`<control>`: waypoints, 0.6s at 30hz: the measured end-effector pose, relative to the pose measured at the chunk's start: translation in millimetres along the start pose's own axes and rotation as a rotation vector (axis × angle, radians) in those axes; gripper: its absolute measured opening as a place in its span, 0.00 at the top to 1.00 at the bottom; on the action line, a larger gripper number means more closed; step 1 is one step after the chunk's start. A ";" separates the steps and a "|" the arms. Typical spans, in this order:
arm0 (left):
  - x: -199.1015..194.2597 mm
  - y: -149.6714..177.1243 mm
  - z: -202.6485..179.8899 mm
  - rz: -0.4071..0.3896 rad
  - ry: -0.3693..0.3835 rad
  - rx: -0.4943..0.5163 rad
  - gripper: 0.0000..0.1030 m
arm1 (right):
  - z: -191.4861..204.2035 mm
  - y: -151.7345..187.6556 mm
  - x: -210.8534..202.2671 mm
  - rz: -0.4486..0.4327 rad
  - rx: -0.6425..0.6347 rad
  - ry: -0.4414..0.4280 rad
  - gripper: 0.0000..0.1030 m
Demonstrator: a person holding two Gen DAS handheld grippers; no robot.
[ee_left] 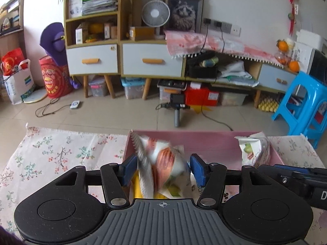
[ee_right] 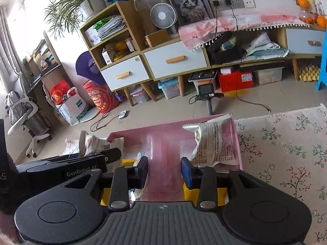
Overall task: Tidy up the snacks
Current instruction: 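Carry the pink bar and nut-print bag over the tray box and open both tools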
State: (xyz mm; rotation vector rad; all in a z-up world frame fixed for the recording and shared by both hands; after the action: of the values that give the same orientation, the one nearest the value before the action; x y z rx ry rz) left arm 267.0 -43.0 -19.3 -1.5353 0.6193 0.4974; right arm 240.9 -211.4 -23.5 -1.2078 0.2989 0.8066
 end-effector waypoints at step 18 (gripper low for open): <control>-50.4 6.1 -6.7 -0.041 0.077 0.041 0.12 | 14.1 -5.0 -42.9 -0.050 -0.059 0.071 0.23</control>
State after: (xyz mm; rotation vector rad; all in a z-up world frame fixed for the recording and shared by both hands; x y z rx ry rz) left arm 224.5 -45.5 9.2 -1.5302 0.6524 0.3939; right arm 211.8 -215.9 11.0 -1.2961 0.3042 0.7347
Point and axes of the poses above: each gripper's, at about its wrist camera, not at the fingertips, and x roughly the way its jaws point, z to its left, y to its underside, the point moved 4 cm from there along x, roughly the way its jaws point, and after that the axes turned 4 degrees about z, right-handed, at the moved point
